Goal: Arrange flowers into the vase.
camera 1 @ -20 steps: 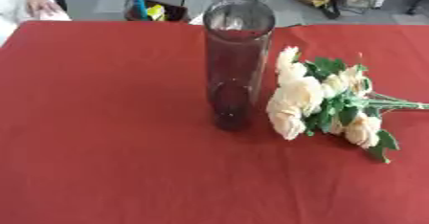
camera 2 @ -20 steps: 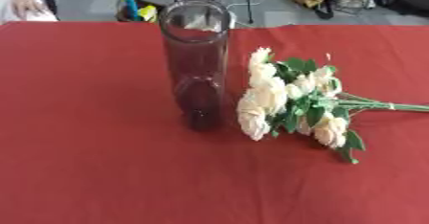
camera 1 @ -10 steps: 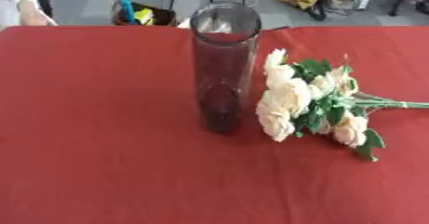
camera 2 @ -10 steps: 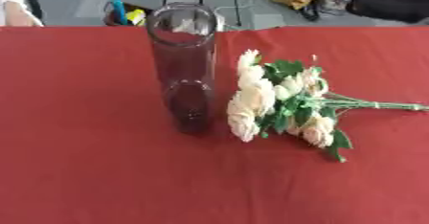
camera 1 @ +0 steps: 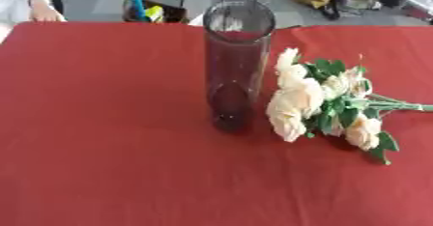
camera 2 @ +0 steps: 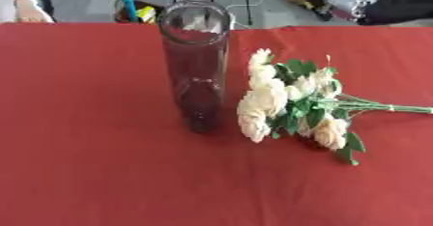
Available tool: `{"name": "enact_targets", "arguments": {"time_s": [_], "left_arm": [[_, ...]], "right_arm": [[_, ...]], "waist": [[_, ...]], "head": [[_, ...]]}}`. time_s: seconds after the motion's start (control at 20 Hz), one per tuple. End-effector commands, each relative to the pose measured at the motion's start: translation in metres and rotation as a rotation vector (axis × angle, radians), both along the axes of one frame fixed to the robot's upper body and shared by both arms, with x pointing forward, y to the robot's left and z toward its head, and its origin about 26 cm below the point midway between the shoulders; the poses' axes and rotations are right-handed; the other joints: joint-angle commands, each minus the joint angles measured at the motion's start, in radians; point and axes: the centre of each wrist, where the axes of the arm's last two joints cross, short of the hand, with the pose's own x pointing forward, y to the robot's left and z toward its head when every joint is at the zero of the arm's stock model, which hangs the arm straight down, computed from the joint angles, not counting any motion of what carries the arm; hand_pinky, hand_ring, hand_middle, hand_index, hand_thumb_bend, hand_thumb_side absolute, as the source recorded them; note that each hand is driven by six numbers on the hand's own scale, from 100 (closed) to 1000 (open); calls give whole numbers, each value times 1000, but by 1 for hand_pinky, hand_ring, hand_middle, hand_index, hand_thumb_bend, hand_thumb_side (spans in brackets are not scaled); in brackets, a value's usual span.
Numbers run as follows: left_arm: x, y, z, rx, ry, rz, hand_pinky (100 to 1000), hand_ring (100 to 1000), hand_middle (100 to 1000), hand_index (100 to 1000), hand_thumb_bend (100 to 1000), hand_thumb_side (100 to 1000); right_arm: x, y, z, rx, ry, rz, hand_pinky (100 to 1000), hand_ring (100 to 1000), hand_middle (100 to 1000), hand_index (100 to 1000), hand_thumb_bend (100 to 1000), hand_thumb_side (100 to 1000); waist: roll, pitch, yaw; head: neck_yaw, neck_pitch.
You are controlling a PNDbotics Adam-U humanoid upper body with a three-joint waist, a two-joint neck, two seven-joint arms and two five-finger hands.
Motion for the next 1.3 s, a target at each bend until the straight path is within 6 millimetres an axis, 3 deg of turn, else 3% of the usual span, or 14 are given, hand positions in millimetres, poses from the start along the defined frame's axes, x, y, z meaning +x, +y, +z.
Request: {"name": "enact_targets", "arguments": {"time_s": [0.05, 0.2, 0.4, 0.6, 1.1, 1.3], "left_arm": [[-3, 0, 11, 40, -25, -2, 731, 877, 892, 986, 100, 1000], [-2, 0, 12, 48, -25, -5, 730, 877, 892, 985, 100, 1000], [-3, 0, 12, 52, -22, -5, 730, 877, 891, 984, 100, 1000], [-3, 0, 12, 51, -21, -3, 730, 878, 891, 984, 100, 1000], [-3, 1, 12, 50, -20, -1, 730, 878, 891, 983, 100, 1000], [-3, 1, 11, 47, -19, 2, 730, 878, 890, 983, 100, 1000]], "right_arm": [[-6, 6, 13, -102, 53, -46, 970, 1000, 975, 1000, 380, 1000], [-2, 9, 20, -146, 124, -92, 984, 1000, 1000, 1000, 379, 1000], [9, 3, 22, -179, 246, -147, 994, 1000, 1000, 1000, 386, 935], [13, -6, 19, -203, 338, -181, 997, 1000, 1000, 1000, 335, 774], [22, -26, 7, -213, 491, -270, 996, 1000, 994, 1000, 299, 677], [27, -41, -4, -205, 561, -304, 996, 1000, 993, 1000, 278, 645]], "waist": [[-2, -15, 2], [-4, -14, 3], [-7, -11, 5], [-9, -10, 3], [-7, -10, 2], [-7, -9, 5]], "head": [[9, 4], [4, -2], [3, -12], [9, -24], [8, -37], [14, -8]]}}
